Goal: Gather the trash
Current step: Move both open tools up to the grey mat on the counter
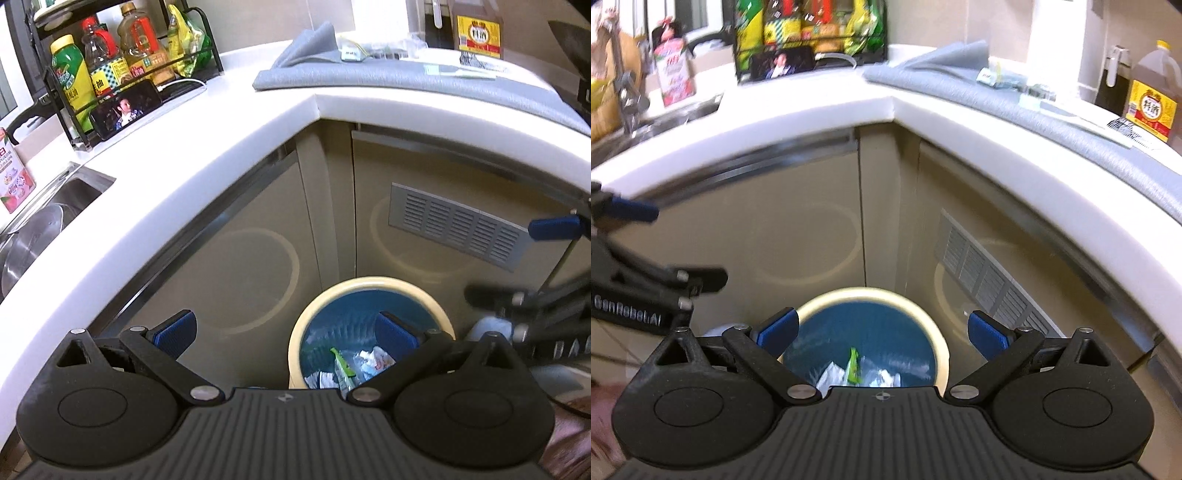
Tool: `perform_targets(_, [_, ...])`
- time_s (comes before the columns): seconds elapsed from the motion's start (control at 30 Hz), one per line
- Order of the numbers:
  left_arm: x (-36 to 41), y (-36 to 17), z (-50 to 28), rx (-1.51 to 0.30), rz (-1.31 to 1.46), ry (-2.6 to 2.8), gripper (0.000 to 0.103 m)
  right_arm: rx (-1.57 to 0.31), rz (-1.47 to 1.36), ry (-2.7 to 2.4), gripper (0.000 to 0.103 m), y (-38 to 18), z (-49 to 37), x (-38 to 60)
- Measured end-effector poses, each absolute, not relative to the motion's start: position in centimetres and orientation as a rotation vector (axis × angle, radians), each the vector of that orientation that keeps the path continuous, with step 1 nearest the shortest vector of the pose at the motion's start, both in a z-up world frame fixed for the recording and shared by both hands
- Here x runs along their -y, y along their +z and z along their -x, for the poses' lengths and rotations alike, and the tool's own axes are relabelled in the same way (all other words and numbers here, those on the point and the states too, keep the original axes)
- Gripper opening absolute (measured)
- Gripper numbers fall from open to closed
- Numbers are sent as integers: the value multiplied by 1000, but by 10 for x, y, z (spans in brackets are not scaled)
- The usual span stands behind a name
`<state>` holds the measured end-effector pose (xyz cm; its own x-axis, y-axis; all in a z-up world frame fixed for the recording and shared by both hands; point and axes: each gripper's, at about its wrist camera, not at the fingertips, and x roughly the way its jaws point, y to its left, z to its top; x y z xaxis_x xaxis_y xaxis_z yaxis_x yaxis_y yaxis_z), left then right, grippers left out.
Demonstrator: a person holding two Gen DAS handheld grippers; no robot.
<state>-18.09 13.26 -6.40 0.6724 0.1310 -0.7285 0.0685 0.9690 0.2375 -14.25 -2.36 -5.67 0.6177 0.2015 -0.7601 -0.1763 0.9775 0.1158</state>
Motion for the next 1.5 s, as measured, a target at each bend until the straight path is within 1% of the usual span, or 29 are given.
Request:
perform_targets(0.17, [-140,-50,173,-811,-225,33,103,-779,-125,158,99,-25,114,49])
perform_targets(0.3, [-146,-43,164,-796,-209,45,103,-719,-268,35,103,-7,79,85])
perform_targets(0.5, [-156,-44,156,-817,-185,64,103,-681,-478,-215,103,-5,20,142])
perform_targets(0.63, [-163,-47,154,-833,-180,70,103,-688,-548,-355,103,-15,-25,169])
perform_targets(0.83, [-172,-47,153,-837,-173,91,103,-823,-480,-448,103,-49,-92,182])
perform_targets(1.0, [-176,-47,151,-844,-172,102,103,-877,-248,-446,103,-64,-117,166])
perform_targets(1.03, [-175,-47,151,-844,-172,102,103,-873,-204,-437,103,-66,-119,164])
perform_targets(1.17, [-173,-46,148,-843,-172,95,103,-857,-175,-383,103,-68,-115,177])
perform_targets(1.37, [-163,-41,140,-825,-202,76,103,-895,-164,-397,103,-65,-98,223])
perform_targets(1.5, [-149,-30,123,-797,-232,55,103,-883,-150,-441,103,-68,-87,255])
